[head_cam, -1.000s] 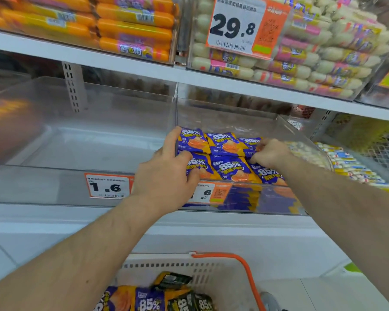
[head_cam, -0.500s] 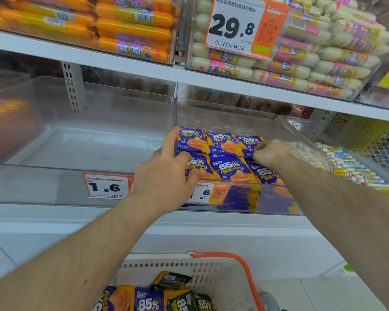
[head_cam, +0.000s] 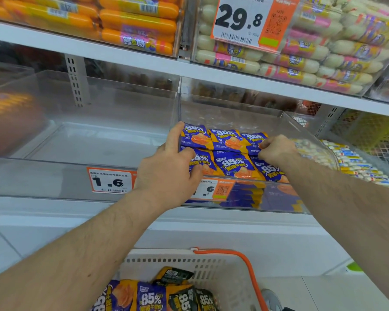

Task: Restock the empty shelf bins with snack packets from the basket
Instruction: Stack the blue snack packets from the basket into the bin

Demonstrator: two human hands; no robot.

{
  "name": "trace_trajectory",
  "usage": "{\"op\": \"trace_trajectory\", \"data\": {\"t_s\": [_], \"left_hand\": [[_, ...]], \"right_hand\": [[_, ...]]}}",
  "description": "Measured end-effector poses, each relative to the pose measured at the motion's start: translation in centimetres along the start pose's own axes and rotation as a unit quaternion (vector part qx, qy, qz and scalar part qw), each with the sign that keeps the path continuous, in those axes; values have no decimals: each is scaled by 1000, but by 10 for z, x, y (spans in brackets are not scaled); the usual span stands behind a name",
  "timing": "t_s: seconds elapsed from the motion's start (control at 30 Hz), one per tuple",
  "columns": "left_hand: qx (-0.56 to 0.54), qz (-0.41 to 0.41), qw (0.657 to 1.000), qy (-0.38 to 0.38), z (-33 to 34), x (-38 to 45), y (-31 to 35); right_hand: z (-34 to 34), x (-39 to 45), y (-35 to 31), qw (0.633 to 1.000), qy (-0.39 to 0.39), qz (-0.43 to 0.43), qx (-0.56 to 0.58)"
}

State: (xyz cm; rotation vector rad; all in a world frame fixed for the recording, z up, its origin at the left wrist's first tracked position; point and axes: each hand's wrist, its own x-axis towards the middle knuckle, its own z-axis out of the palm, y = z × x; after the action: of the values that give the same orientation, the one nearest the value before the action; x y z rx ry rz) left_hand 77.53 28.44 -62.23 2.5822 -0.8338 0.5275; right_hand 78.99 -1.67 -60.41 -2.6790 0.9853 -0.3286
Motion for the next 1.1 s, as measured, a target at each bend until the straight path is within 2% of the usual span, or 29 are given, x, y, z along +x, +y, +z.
{"op": "trace_trajectory", "data": {"t_s": [0.2,0.3,0.37,0.43,0.5,0.53,0.57,0.63,0.7,0.8,0.87,0.93,1.0,1.1], "left_hand": [[-6,-2,1000,-7,2,1,-2],[12,36,997,71,3,-4,-4],[2,83,988,133,1,-13,-2],[-20,166,976,138,1,-27,-1],[-33,247,967,60,0,-44,1],[-28,259,965,-31,-2,-53,0],[-14,252,958,-137,0,-61,-4],[32,208,924,-319,8,-77,-16],[60,167,886,-428,14,-89,-30],[81,122,859,-491,22,-104,-49],[94,104,848,-512,24,-110,-58],[96,101,844,-517,28,-113,-66],[90,99,843,-521,32,-116,-71],[87,82,841,-528,36,-115,-74]], "right_hand": [[-5,-7,-2,1000,-12,-2,2],[-14,-28,-12,1000,15,-7,-18],[-16,-49,-23,998,55,-31,-7],[-11,-79,-31,976,170,-134,11],[-5,-115,-35,900,317,-297,42],[1,-136,-37,857,360,-362,65],[9,-157,-38,829,369,-411,88],[39,-195,-41,822,315,-458,126],[85,-222,-34,853,210,-457,140],[153,-249,-16,922,-44,-378,74],[189,-263,-5,936,-221,-274,16],[224,-276,4,928,-357,-102,31],[254,-290,6,915,-398,32,58],[285,-313,-2,913,-383,126,56]]}}
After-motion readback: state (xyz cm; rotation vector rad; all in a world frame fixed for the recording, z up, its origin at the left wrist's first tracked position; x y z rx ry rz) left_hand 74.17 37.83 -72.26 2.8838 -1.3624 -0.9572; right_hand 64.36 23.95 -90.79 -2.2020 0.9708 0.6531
